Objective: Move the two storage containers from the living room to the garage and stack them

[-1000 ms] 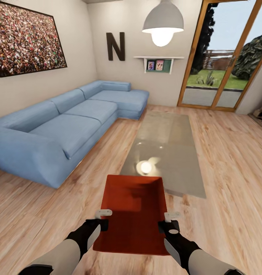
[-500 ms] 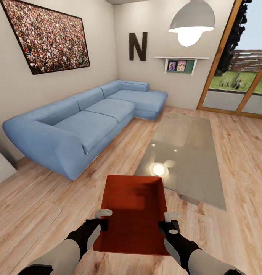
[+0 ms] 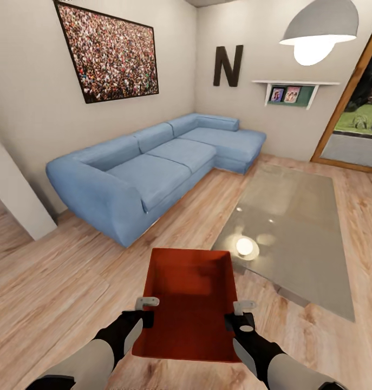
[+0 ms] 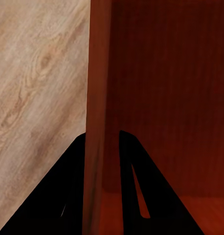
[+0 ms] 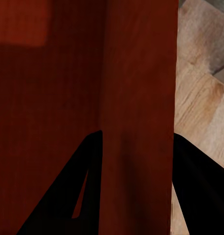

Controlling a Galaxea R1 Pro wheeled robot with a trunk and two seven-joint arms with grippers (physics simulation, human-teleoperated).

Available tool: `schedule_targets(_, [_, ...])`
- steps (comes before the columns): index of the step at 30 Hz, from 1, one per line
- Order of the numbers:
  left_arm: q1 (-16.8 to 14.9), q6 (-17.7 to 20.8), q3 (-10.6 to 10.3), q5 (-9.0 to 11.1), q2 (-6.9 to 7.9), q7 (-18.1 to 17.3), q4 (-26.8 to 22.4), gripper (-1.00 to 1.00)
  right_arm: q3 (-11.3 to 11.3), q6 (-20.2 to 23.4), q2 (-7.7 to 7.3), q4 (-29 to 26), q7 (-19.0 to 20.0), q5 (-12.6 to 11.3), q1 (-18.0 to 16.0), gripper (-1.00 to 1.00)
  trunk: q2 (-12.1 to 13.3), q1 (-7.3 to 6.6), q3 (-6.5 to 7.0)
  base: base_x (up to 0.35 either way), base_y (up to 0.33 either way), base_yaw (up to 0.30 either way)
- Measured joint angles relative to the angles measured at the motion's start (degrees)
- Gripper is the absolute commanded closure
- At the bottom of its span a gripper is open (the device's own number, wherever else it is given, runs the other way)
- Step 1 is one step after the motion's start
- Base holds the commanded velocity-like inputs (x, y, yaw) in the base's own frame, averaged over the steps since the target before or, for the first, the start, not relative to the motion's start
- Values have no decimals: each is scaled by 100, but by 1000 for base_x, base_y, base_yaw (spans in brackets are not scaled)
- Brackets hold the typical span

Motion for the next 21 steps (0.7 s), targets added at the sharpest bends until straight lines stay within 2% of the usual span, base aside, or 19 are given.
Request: schedule_targets(21, [0, 0, -13, 20, 4, 2, 3, 100, 4, 6, 0, -5, -1, 1, 0, 100, 0, 0, 0, 0, 0, 300])
